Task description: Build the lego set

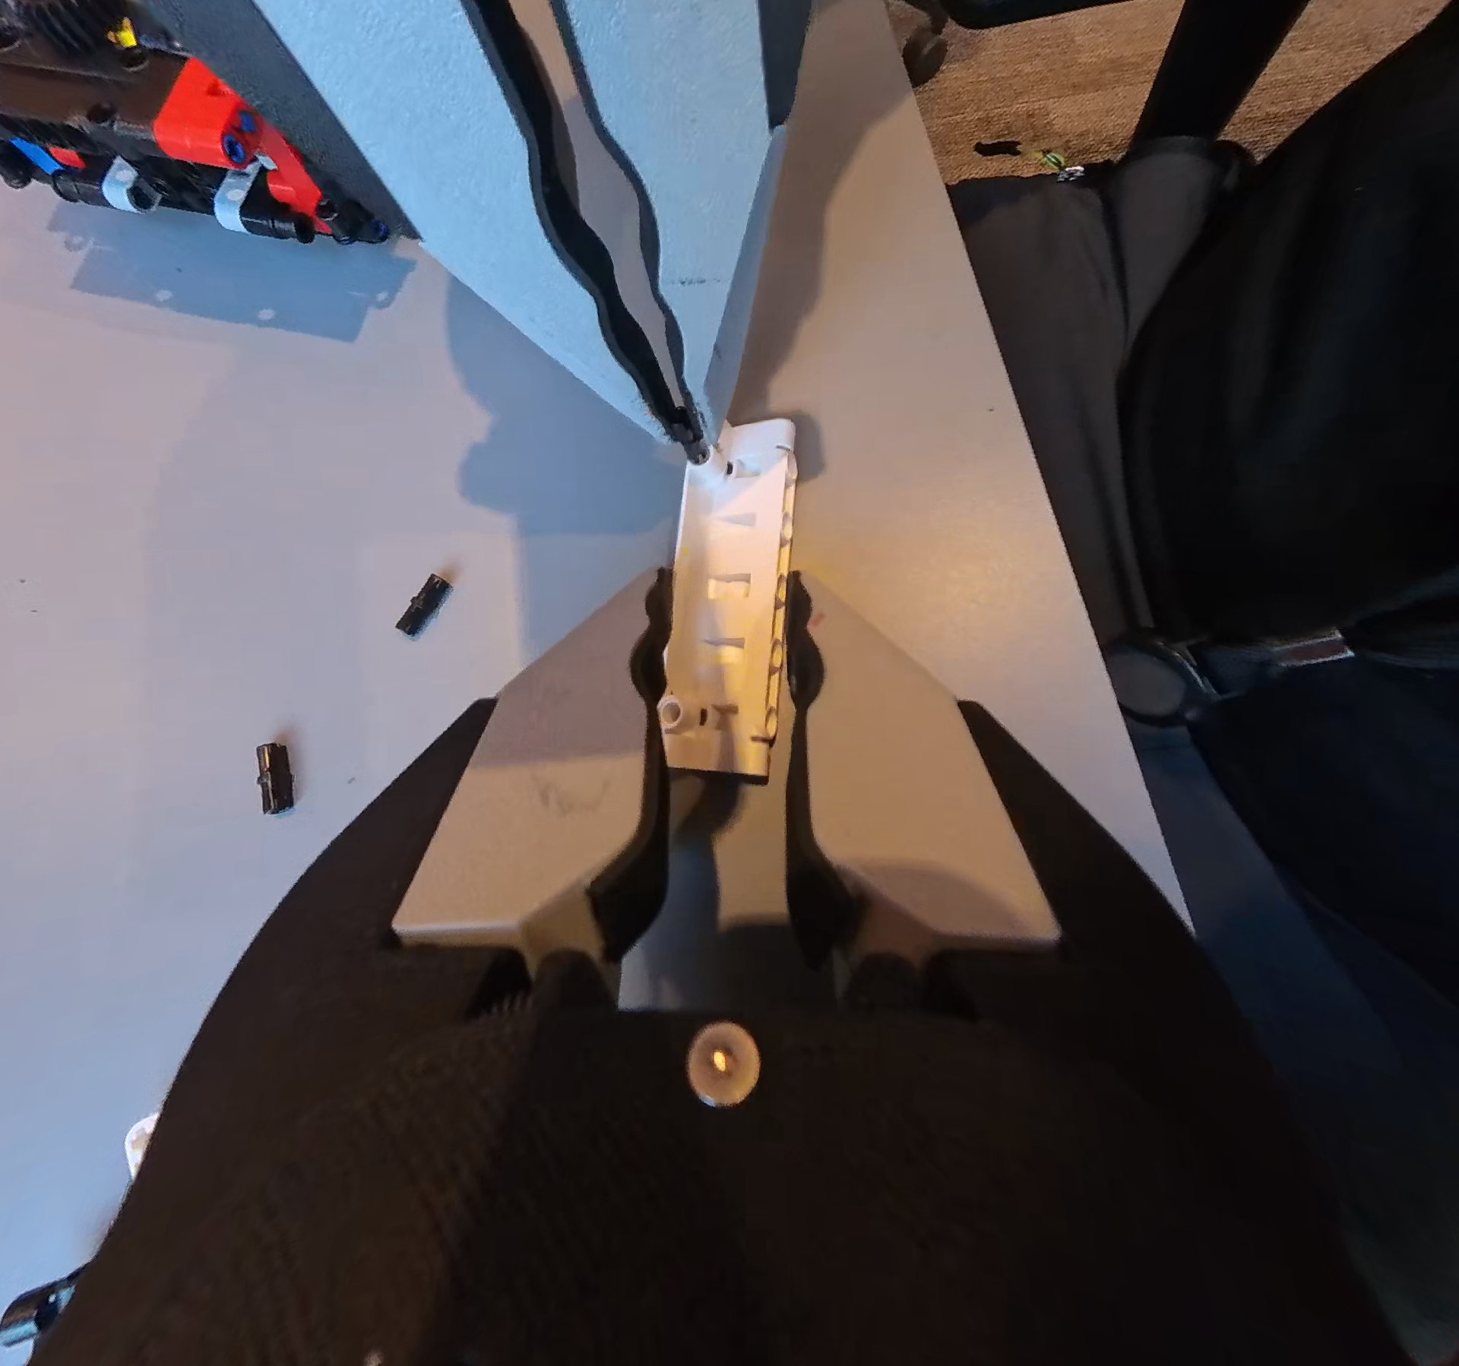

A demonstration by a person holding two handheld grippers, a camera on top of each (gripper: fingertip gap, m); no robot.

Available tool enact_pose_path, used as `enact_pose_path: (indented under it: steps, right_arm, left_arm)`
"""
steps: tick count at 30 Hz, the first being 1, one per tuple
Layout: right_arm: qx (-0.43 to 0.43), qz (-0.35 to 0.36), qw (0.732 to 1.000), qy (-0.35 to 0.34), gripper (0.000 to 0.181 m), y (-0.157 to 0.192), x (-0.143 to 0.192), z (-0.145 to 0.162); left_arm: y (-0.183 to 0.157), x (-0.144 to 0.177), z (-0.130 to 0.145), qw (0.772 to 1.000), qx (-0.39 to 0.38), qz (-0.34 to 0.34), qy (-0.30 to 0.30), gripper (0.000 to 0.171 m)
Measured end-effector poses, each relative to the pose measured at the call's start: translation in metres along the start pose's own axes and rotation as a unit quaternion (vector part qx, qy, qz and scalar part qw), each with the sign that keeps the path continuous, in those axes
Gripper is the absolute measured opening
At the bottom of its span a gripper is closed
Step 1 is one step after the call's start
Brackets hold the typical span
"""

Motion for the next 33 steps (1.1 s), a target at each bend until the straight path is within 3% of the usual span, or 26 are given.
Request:
enact_pose_path:
  steps: [14,19,28,33]
  right_arm:
    - [-0.083,-0.054,0.995,0.007,0.001,-0.0053,-0.0018,-0.0001]
    - [-0.129,-0.117,0.985,-0.019,0.001,-0.0082,-0.0025,0.0019]
    - [-0.038,-0.071,0.997,-0.012,0.001,-0.0035,-0.0043,0.0025]
    - [-0.033,-0.063,0.997,-0.023,0.003,-0.0050,-0.0027,0.0027]
  left_arm:
    - [-0.0001,-0.0006,-0.0006,1.000,0.015,-0.005,0.001,0.025]
    - [-0.0014,-0.0009,-0.0010,1.000,0.004,-0.013,0.001,0.026]
    - [-0.0023,-0.0010,-0.0013,1.000,0.002,-0.015,0.001,0.025]
    - [-0.0016,-0.0012,-0.0016,1.000,0.000,-0.022,0.001,0.025]
Point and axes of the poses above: each gripper's, where its closed fingertips meet, x back along the fingers, z out of its underside, y = z × x across the jaws, the point moved 4 cm from there along x, back along the fingers, and after that the axes turned 1 degree about -z, right-handed, at the moved point
